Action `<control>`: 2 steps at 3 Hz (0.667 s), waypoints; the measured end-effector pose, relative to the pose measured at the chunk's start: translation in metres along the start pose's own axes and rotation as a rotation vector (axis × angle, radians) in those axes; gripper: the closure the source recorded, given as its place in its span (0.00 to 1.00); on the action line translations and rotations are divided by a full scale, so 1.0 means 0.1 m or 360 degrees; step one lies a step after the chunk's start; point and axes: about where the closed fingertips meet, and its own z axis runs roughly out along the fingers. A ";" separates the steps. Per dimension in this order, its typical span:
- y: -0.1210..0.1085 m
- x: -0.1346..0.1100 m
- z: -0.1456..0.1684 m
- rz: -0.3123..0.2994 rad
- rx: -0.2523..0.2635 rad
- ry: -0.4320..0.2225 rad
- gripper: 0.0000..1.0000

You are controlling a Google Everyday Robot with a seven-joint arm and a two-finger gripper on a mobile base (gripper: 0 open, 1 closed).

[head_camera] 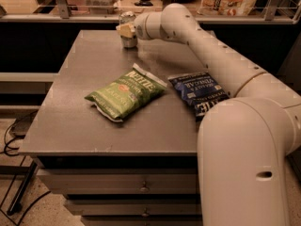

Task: Knock 7up can over

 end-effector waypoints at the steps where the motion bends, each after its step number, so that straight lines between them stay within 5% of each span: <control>1: -0.02 -0.05 -0.10 -0.0071 0.0012 0.0021 1.00; 2: -0.08 -0.15 -0.40 -0.0301 0.0007 0.0181 1.00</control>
Offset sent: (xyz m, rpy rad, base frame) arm -0.0596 -0.1356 0.1102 -0.5409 -0.0670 0.0876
